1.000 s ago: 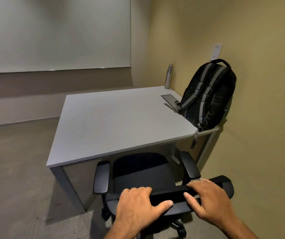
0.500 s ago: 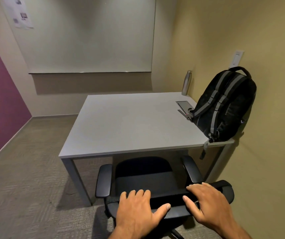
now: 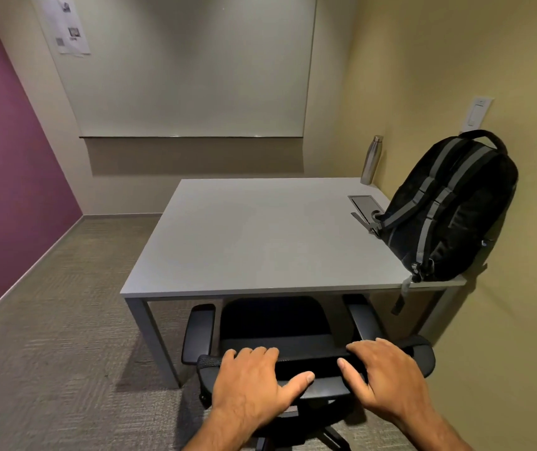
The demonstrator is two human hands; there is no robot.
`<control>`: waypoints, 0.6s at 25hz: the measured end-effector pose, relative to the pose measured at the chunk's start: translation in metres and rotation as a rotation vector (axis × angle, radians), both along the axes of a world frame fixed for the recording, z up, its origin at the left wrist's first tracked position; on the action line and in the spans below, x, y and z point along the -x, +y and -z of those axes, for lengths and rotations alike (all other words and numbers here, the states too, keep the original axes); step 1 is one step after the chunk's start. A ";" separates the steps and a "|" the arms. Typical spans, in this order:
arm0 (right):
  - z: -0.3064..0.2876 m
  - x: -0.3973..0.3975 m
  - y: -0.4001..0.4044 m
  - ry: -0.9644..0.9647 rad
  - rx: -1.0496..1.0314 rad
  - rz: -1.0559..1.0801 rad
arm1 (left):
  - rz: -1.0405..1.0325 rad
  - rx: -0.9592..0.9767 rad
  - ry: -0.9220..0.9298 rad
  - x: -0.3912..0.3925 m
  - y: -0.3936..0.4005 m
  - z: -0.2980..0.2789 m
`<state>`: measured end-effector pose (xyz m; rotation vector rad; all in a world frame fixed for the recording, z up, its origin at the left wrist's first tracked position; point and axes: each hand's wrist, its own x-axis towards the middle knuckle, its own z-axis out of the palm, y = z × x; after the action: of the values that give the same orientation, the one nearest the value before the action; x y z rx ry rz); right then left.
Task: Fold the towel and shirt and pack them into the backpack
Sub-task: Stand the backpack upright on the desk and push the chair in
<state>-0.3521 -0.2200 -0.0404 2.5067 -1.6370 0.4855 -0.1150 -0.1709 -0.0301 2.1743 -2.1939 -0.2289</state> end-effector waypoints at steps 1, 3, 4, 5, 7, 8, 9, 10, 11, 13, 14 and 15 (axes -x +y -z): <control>-0.001 -0.004 -0.005 0.002 -0.009 0.004 | -0.003 0.003 -0.004 -0.004 -0.005 -0.001; -0.002 -0.014 -0.016 0.005 -0.023 0.007 | -0.012 0.007 -0.002 -0.012 -0.018 -0.002; -0.004 -0.018 -0.022 0.005 -0.022 0.007 | -0.016 0.006 0.004 -0.016 -0.024 -0.003; -0.005 -0.024 -0.028 0.000 -0.020 0.006 | -0.020 0.005 0.009 -0.020 -0.031 -0.003; -0.009 -0.035 -0.040 -0.013 -0.020 0.002 | -0.024 -0.001 0.014 -0.030 -0.045 -0.004; -0.010 -0.040 -0.046 -0.020 -0.019 0.000 | -0.025 -0.003 0.015 -0.035 -0.052 -0.004; -0.011 -0.045 -0.052 -0.029 -0.013 -0.002 | -0.026 -0.003 0.016 -0.040 -0.058 -0.004; -0.011 -0.050 -0.059 -0.035 -0.013 -0.002 | -0.028 -0.002 0.016 -0.045 -0.065 -0.005; -0.012 -0.054 -0.066 -0.036 -0.015 -0.003 | -0.031 -0.003 0.016 -0.049 -0.072 -0.005; -0.012 -0.064 -0.080 -0.029 -0.017 -0.013 | -0.036 -0.009 0.013 -0.059 -0.085 -0.006; -0.012 -0.068 -0.087 -0.032 -0.017 -0.017 | -0.036 -0.014 0.012 -0.063 -0.092 -0.006; -0.012 -0.073 -0.093 -0.043 -0.021 -0.019 | -0.036 -0.021 0.013 -0.067 -0.097 -0.007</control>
<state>-0.2795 -0.3129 -0.0282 2.5466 -1.6437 0.5308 -0.0480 -0.2683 -0.0231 2.2138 -2.1535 -0.2652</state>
